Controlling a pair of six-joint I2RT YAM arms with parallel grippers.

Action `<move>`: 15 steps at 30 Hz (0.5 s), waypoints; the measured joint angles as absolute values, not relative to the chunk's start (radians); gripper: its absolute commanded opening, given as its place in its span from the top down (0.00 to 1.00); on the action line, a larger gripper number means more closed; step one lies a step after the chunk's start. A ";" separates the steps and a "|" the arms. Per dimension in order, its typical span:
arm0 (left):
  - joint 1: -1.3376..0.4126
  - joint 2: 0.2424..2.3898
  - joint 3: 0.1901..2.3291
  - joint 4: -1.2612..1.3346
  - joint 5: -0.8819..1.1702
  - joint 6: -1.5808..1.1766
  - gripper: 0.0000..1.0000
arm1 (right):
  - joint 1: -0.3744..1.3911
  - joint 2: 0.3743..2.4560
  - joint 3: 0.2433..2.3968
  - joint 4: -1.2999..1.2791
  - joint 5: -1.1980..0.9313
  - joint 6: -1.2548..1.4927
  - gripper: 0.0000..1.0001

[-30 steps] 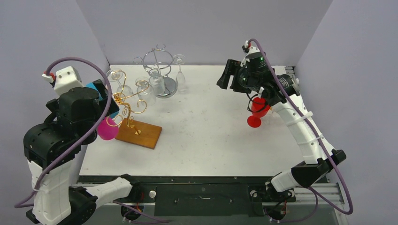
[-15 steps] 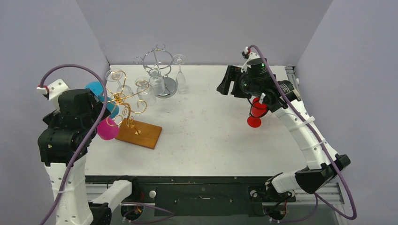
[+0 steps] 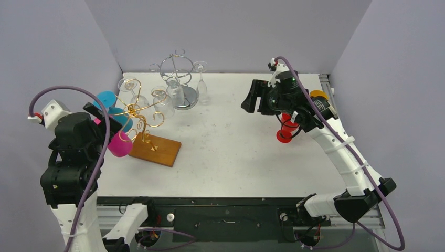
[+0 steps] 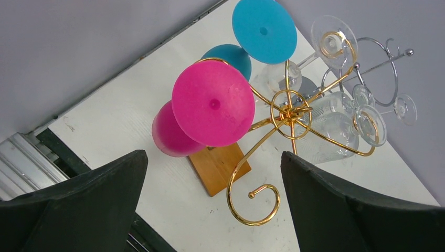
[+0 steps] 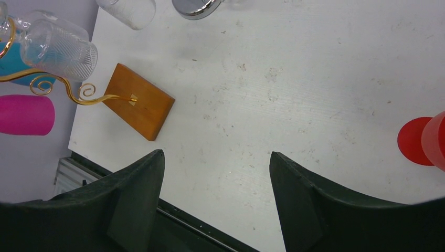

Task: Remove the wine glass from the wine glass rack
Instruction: Pick up the wine glass from the wine rack.

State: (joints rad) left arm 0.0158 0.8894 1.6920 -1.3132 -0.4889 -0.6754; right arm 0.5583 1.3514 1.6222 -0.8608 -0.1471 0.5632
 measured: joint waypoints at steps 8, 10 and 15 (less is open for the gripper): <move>0.016 0.845 1.599 -1.287 -0.496 -0.772 0.21 | 0.560 1.303 1.618 -0.860 -0.138 0.537 0.32; 0.016 0.837 1.576 -1.277 -0.501 -0.794 0.27 | 0.560 1.291 1.614 -0.860 -0.136 0.533 0.32; 0.016 0.813 1.530 -1.247 -0.524 -0.843 0.39 | 0.560 1.280 1.605 -0.861 -0.134 0.528 0.32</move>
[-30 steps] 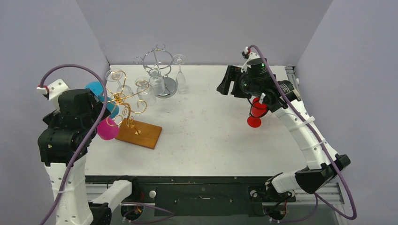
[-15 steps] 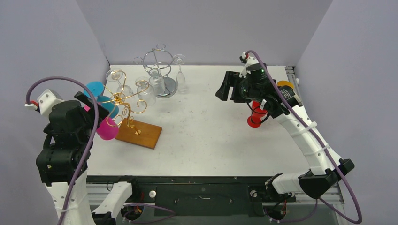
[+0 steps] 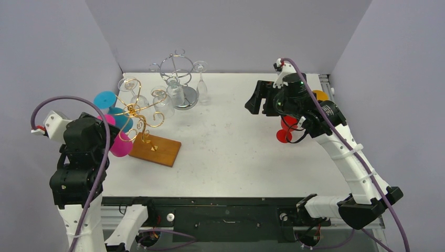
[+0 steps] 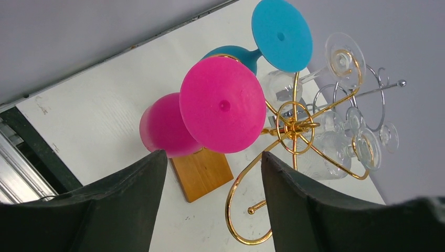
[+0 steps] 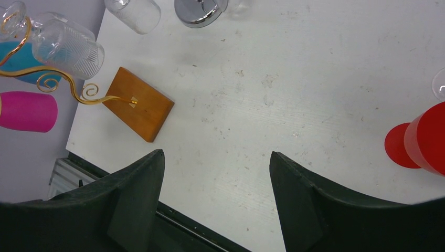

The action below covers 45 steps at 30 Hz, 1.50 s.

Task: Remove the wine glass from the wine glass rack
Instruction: Pick up the wine glass from the wine rack.

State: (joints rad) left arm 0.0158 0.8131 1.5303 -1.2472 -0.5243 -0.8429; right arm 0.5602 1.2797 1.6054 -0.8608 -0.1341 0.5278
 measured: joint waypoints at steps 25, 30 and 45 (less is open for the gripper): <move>0.016 0.767 1.391 -1.123 -0.572 -0.974 0.66 | 0.564 1.278 1.603 -0.860 -0.127 0.508 0.32; 0.016 0.753 1.363 -1.099 -0.581 -0.992 0.66 | 0.565 1.278 1.602 -0.861 -0.127 0.508 0.32; 0.016 0.744 1.312 -1.050 -0.588 -1.042 0.77 | 0.571 1.274 1.594 -0.860 -0.118 0.505 0.32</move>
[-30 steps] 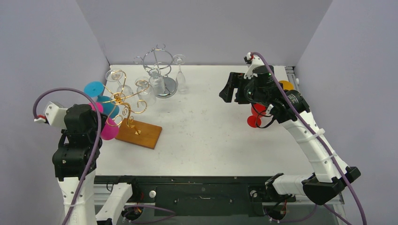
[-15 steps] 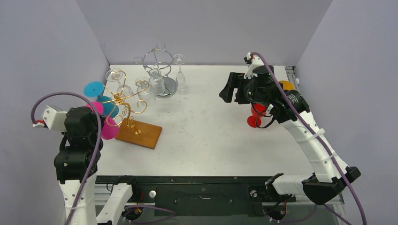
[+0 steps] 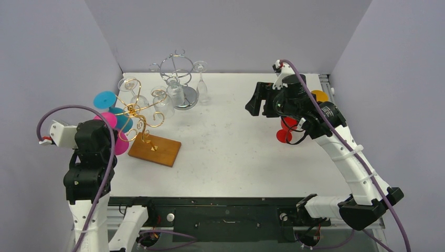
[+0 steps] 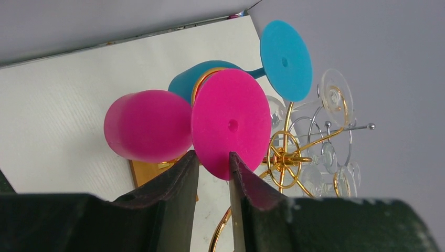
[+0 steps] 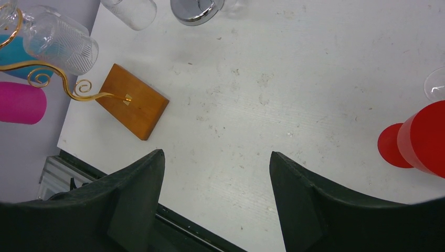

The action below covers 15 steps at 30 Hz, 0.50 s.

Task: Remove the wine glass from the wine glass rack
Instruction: Pick up the wine glass from the wine rack.

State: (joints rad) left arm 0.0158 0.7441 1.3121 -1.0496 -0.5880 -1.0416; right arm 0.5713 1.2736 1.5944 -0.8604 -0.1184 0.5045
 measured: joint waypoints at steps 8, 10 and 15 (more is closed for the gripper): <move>0.016 0.721 1.308 -1.042 -0.592 -1.066 0.85 | 0.571 1.265 1.592 -0.860 -0.113 0.504 0.32; 0.016 0.717 1.308 -1.042 -0.593 -1.070 0.85 | 0.571 1.265 1.592 -0.860 -0.112 0.504 0.32; 0.016 0.710 1.308 -1.039 -0.593 -1.081 0.89 | 0.571 1.265 1.592 -0.860 -0.111 0.501 0.32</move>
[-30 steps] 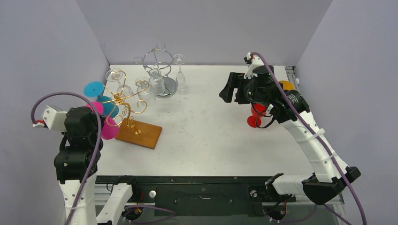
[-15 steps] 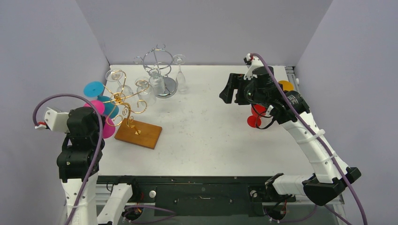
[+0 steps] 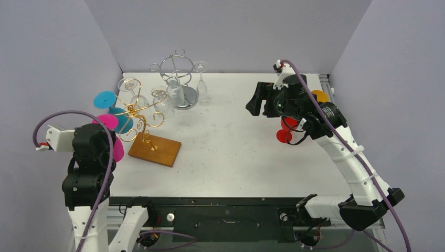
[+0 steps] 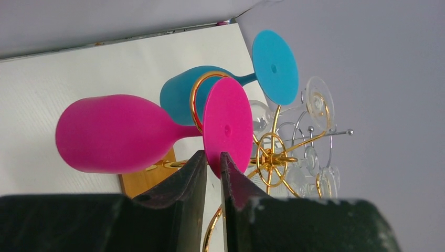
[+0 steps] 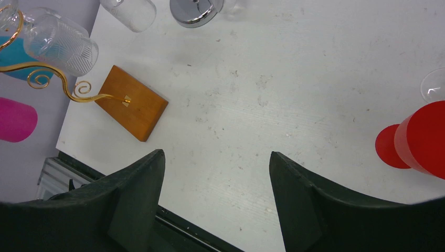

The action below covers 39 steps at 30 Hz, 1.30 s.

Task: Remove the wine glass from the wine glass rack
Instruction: Pick up the wine glass from the wine rack.

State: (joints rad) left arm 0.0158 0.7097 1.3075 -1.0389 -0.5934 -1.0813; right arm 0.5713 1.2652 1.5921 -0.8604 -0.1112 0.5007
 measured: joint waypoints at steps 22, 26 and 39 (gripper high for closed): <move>0.016 0.655 1.270 -0.950 -0.595 -1.152 1.00 | 0.571 1.265 1.592 -0.860 -0.104 0.490 0.32; 0.016 0.646 1.267 -0.936 -0.597 -1.159 1.00 | 0.571 1.265 1.592 -0.860 -0.101 0.489 0.32; 0.016 0.633 1.267 -0.935 -0.638 -1.172 1.00 | 0.571 1.265 1.592 -0.861 -0.093 0.485 0.32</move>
State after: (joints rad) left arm 0.0158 0.6331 1.2675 -0.9348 -0.6384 -1.1725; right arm 0.5713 1.2652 1.5921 -0.8608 -0.0933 0.4854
